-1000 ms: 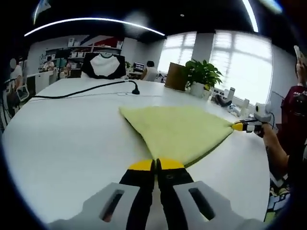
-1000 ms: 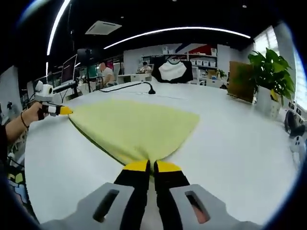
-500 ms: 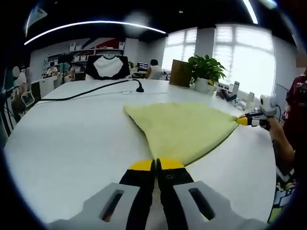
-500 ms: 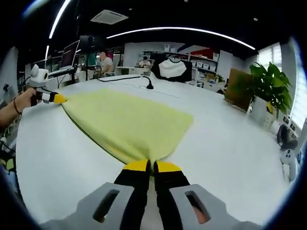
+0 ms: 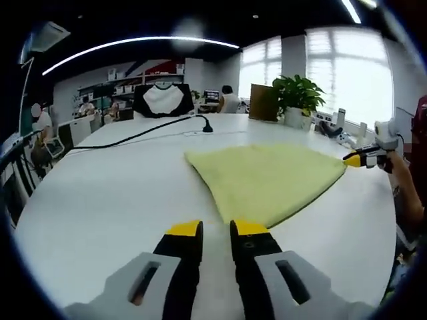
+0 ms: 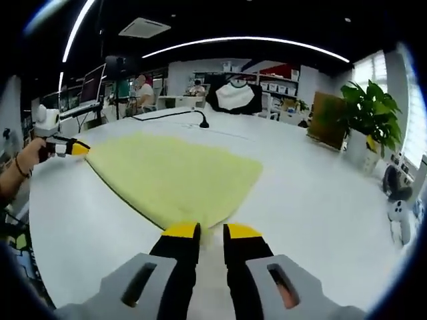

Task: Fold the garment on the visible template until the final outline fits inside the template.

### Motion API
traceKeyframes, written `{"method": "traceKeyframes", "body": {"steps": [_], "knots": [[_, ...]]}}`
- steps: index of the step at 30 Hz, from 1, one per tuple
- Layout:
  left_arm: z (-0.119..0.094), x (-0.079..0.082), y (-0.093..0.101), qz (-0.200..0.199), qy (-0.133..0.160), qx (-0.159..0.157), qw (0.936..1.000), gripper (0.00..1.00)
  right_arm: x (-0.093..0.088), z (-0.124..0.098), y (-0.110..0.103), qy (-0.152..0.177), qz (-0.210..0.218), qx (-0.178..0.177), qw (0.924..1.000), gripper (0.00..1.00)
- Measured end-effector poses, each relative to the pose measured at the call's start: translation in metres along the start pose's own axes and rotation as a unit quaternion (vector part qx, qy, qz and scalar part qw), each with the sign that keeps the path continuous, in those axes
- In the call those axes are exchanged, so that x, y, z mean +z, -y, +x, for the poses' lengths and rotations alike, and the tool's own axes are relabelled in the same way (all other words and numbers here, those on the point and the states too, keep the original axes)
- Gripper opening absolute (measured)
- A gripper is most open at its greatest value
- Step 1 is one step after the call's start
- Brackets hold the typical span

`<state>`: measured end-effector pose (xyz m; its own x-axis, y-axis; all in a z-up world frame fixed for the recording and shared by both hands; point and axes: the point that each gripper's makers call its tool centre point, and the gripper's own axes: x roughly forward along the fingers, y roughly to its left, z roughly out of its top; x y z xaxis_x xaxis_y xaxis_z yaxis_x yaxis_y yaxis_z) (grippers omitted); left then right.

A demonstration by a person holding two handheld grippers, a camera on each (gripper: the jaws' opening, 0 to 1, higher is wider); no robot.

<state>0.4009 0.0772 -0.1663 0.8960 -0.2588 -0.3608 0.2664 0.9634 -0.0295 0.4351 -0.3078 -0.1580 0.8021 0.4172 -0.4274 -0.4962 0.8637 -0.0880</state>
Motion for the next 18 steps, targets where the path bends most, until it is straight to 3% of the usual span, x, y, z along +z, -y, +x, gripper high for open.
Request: {"method": "traceKeyframes", "body": {"steps": [3,6,7,8,10,12,16,18], "knots": [[-0.003,0.022,0.0,0.008,0.045,0.025,0.9986,0.18,0.011,-0.001,-0.006,0.011,-0.008,-0.002,0.9999,0.12],[0.002,0.039,0.013,-0.026,0.078,0.022,0.9963,0.18,0.029,-0.001,-0.023,0.036,-0.005,0.009,0.9993,0.11],[0.003,0.05,0.024,-0.037,0.107,0.012,0.9935,0.18,0.033,-0.001,-0.028,0.043,-0.009,0.011,0.999,0.11],[0.005,0.053,0.029,-0.042,0.111,0.006,0.9929,0.17,0.038,0.002,-0.036,0.046,-0.017,0.015,0.9987,0.11],[0.007,0.073,0.052,-0.058,0.163,-0.034,0.9844,0.16,0.041,0.005,-0.043,0.044,-0.023,0.02,0.9986,0.11],[0.01,0.072,0.066,-0.056,0.149,-0.056,0.9857,0.12,0.046,0.009,-0.053,0.047,-0.027,0.029,0.9981,0.11],[0.019,0.082,0.08,-0.076,0.156,-0.06,0.9831,0.13,0.057,0.02,-0.067,0.056,-0.019,0.038,0.9976,0.11],[0.027,0.082,0.089,-0.066,0.142,-0.069,0.9854,0.12,0.061,0.025,-0.074,0.061,-0.016,0.04,0.9972,0.11]]}}
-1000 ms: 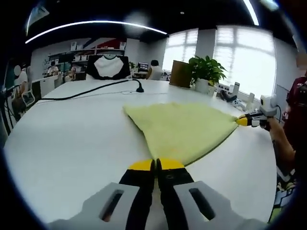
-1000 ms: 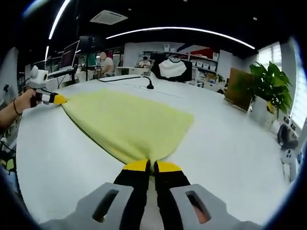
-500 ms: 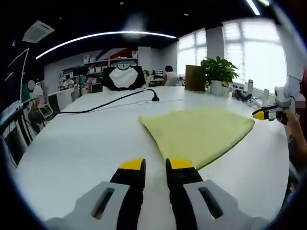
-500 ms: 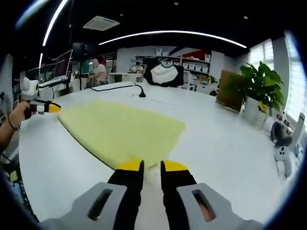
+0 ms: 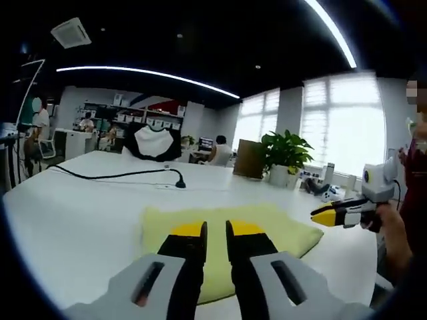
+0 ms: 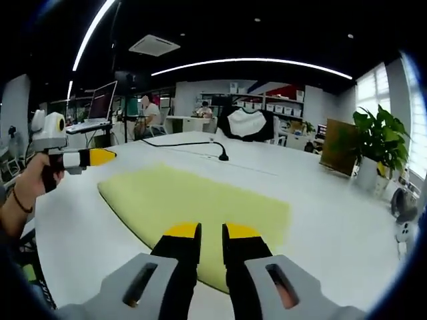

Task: Fold the garment on the visible template until the final outline fits inside the template.

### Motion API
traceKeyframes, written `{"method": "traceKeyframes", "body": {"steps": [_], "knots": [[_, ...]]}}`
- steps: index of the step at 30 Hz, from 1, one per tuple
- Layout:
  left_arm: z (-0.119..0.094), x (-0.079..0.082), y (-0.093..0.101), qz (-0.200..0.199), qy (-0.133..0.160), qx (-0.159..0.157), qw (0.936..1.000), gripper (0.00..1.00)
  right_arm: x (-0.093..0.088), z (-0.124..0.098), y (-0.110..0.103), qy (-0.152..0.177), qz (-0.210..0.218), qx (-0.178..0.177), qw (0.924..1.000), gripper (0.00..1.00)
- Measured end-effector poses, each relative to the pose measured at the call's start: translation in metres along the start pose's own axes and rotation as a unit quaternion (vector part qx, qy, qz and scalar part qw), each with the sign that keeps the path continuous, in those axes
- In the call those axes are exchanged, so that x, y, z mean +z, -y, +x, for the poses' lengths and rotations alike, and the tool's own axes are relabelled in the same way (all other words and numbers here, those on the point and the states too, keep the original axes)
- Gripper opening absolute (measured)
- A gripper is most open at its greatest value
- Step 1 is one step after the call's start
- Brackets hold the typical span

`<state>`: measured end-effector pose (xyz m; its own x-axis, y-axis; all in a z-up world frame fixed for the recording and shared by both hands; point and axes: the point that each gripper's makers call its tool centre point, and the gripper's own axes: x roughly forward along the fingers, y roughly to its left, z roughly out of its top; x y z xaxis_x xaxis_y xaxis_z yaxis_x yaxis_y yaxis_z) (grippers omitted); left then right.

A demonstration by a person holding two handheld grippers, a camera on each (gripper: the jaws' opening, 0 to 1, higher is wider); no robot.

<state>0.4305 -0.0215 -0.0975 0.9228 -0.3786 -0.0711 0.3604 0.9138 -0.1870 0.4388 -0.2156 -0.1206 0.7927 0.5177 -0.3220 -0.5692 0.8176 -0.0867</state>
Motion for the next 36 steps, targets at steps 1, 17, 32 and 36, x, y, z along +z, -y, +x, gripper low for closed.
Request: {"method": "traceKeyframes", "body": {"steps": [1,17,32,36], "knots": [[0.002,-0.003,0.002,0.008,-0.01,0.0,0.9999,0.12,0.001,0.004,-0.003,0.002,0.002,0.0,1.0,0.11],[0.047,-0.058,0.057,0.079,-0.118,-0.054,0.9884,0.01,-0.012,0.058,-0.054,-0.012,-0.017,0.035,0.9992,0.0],[0.055,-0.098,0.063,0.11,-0.16,-0.054,0.9794,0.01,-0.04,0.069,-0.072,-0.039,-0.028,0.064,0.9968,0.0],[0.054,-0.096,0.064,0.12,-0.155,-0.059,0.9788,0.01,-0.04,0.067,-0.066,-0.045,-0.032,0.065,0.9963,0.0]]}}
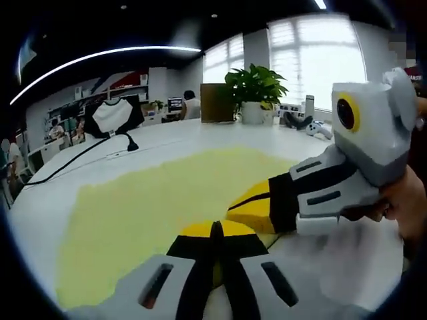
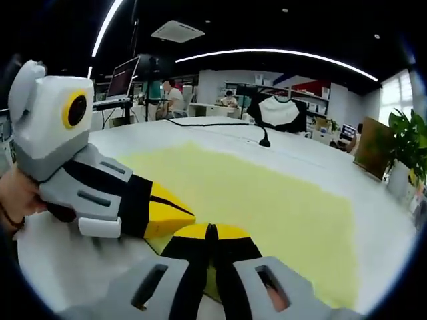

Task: Fold the garment on the visible template until the final outline fits inside the template.

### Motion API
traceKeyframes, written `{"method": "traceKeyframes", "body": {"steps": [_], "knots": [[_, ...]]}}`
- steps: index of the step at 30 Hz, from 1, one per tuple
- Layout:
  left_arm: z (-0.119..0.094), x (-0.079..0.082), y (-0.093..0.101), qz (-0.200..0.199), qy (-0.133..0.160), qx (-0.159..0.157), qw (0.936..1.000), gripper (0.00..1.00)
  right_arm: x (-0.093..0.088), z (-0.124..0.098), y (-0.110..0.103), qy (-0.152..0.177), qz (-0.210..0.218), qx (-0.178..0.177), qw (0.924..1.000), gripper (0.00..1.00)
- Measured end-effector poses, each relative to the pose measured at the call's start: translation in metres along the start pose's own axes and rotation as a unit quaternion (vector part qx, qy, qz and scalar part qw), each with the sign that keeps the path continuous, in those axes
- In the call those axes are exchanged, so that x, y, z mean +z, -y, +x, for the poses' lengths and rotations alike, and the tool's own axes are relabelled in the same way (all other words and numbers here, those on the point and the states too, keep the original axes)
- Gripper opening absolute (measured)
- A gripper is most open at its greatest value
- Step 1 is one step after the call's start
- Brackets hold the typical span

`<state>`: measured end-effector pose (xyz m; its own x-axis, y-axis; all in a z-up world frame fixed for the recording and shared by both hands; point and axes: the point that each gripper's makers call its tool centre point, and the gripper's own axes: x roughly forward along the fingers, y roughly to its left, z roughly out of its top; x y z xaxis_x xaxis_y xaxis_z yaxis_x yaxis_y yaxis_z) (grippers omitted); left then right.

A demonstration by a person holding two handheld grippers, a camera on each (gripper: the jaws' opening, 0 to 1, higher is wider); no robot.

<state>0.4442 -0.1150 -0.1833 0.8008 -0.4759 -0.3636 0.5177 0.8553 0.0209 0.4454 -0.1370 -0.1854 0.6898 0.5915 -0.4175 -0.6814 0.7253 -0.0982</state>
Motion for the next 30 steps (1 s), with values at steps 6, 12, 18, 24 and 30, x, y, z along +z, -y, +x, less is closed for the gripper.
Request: {"method": "traceKeyframes", "body": {"steps": [6,12,18,24,30], "knots": [[-0.003,-0.004,-0.038,0.013,-0.007,0.051,0.9986,0.01,-0.006,-0.006,0.02,0.0,0.014,-0.015,0.9998,0.0],[-0.009,-0.006,-0.053,0.01,-0.006,0.065,0.9978,0.01,-0.008,-0.008,0.03,0.0,0.017,-0.018,0.9997,0.0],[-0.017,-0.011,-0.083,0.006,-0.019,0.096,0.9952,0.01,-0.015,-0.017,0.051,-0.003,0.018,-0.046,0.9988,0.0],[-0.028,-0.015,-0.104,-0.014,-0.009,0.109,0.9939,0.01,-0.023,-0.027,0.074,-0.004,0.022,-0.064,0.9977,0.0],[-0.043,-0.019,-0.125,-0.026,-0.006,0.125,0.9918,0.01,-0.034,-0.042,0.104,-0.012,0.029,-0.089,0.9955,0.0]]}}
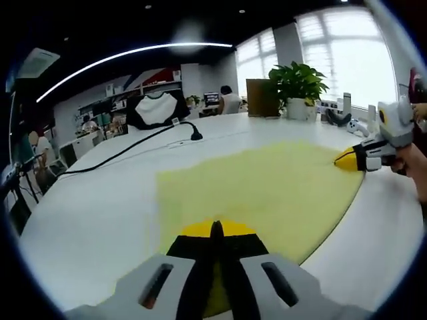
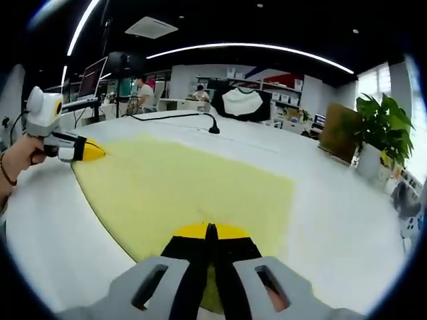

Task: Fold the garment on the visible template until the final outline fits inside the template.

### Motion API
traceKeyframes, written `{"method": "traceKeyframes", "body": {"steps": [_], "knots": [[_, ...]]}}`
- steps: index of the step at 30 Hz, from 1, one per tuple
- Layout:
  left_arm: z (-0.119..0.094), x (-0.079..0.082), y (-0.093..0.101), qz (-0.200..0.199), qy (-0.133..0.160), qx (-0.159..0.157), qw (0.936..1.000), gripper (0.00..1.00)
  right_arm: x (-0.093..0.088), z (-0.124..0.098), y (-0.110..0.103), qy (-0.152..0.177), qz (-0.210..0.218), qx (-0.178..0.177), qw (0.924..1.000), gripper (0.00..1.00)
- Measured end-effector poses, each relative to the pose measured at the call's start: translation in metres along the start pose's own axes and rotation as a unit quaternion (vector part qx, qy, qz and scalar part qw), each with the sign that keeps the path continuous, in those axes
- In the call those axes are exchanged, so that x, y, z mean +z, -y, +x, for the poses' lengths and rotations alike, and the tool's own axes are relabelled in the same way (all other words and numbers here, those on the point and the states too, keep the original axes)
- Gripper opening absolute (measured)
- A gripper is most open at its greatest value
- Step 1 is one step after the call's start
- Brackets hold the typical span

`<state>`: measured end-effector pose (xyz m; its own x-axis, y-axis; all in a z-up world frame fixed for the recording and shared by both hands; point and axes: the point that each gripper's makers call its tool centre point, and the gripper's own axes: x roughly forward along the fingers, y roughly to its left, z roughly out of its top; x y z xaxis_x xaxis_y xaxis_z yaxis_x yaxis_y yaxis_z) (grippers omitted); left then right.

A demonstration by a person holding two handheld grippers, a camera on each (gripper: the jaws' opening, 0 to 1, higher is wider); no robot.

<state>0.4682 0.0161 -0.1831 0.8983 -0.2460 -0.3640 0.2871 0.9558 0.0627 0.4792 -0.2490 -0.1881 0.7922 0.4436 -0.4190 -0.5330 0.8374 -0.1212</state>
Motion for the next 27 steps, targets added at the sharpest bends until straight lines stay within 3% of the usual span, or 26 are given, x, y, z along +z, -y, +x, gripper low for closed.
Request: {"method": "traceKeyframes", "body": {"steps": [3,7,10,12,14,22,27], "knots": [[-0.003,-0.002,-0.014,0.0,0.004,0.025,0.9997,0.01,-0.001,-0.003,0.003,0.004,0.005,-0.002,1.0,0.0],[-0.006,-0.004,-0.022,-0.014,0.005,0.021,0.9997,0.01,-0.002,-0.004,0.012,0.005,0.007,-0.01,0.9999,0.0],[-0.012,-0.014,-0.036,-0.008,-0.011,0.052,0.9986,0.01,-0.004,-0.008,0.018,0.007,0.013,-0.013,0.9998,0.0],[-0.016,-0.013,-0.03,-0.016,0.005,0.037,0.9992,0.01,-0.004,-0.009,0.018,0.008,0.012,-0.016,0.9998,0.0],[-0.017,-0.013,-0.028,0.005,-0.001,0.037,0.9993,0.01,-0.004,-0.01,0.019,0.008,0.013,-0.019,0.9997,0.0],[-0.018,-0.013,-0.027,0.014,-0.001,0.038,0.9992,0.01,-0.011,-0.021,0.029,0.02,0.037,-0.024,0.9988,0.0],[-0.018,-0.012,-0.026,0.031,-0.003,0.044,0.9985,0.0,-0.009,-0.02,0.026,0.014,0.011,-0.033,0.9993,0.0]]}}
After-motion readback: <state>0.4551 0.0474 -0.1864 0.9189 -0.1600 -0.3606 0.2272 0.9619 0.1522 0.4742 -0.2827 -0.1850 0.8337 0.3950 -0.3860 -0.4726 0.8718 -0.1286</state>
